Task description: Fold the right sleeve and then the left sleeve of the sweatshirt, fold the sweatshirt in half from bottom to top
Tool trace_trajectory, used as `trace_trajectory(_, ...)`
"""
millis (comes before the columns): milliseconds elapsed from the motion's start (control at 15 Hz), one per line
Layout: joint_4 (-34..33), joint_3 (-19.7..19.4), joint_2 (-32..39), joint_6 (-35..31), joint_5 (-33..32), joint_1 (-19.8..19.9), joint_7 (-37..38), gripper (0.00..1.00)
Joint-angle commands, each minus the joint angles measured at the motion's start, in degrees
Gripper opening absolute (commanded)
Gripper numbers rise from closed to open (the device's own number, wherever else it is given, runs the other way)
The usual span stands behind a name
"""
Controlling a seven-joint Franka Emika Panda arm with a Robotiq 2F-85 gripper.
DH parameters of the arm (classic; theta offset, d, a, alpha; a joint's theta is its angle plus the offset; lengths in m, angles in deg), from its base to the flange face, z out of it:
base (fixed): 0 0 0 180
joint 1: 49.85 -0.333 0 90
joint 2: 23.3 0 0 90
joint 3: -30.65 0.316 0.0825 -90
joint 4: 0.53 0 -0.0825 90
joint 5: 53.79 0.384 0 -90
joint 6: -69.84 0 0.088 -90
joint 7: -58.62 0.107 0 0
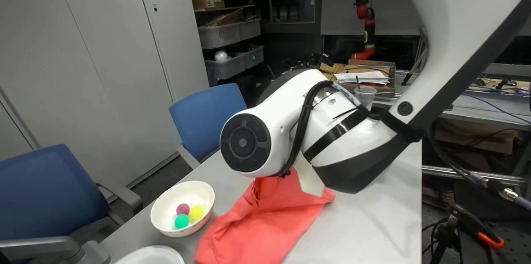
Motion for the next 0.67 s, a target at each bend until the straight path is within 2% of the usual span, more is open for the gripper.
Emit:
trace_trajectory(0,-0.2,3.5,0.0,0.9,-0.8,3.2,0.3,0.03)
trace_trajectory(400,-0.2,3.9,0.0,0.9,-0.8,3.2,0.3,0.03)
trace_trajectory(600,-3.2,2.5,1.3,4.9,-6.2,2.5,4.9,0.01)
